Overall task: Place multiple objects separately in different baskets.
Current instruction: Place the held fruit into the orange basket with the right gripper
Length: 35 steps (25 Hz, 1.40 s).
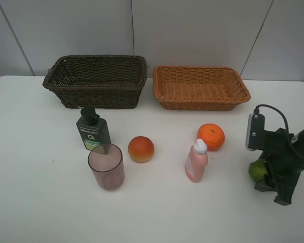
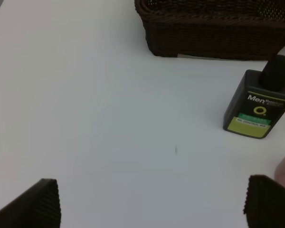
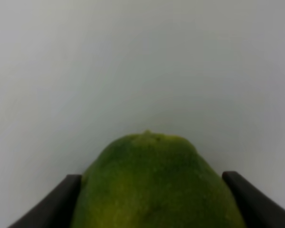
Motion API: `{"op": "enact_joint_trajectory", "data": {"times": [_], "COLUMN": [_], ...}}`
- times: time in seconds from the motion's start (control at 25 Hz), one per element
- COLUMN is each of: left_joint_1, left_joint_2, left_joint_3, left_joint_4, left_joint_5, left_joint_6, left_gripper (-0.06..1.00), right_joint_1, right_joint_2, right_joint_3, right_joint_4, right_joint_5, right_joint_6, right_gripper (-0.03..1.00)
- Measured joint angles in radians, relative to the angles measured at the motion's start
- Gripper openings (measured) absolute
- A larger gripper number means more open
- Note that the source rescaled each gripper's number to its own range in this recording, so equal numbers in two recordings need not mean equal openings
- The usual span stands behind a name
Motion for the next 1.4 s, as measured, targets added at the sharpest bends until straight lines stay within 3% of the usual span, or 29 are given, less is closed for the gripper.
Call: {"op": "enact_joint_trajectory", "data": {"times": [0.24, 0.48, 0.76, 1.08, 1.4], "left_joint_1": [0.000, 0.000, 0.000, 0.000, 0.000], "left_joint_2": [0.000, 0.000, 0.000, 0.000, 0.000], "left_joint_3": [0.000, 0.000, 0.000, 0.000, 0.000], "left_joint_4": [0.000, 0.000, 0.000, 0.000, 0.000], "left_joint_5": [0.000, 0.000, 0.000, 0.000, 0.000], "left_joint_6": [0.000, 0.000, 0.000, 0.000, 0.000], "left_gripper": [1.00, 1.00, 1.00, 1.00, 1.00], "right_joint_1": [0.015, 0.075, 0.148, 0.191, 0.191], "right_joint_2": [-0.043, -0.046, -0.045, 0.113, 0.431], "right_joint_3": [-0.186, -0.384, -0.560, -0.780, -1.190], "right_joint_4": [0.037, -0.032, -0.089, -0.135, -0.230], "right_joint_5": [0.206, 0.373, 0.446, 0.527, 0.649], "right_joint_6": [0.223, 0.534, 0.878, 1.086, 1.296], "right_gripper": [0.45, 0.45, 0.45, 0.45, 0.45]}}
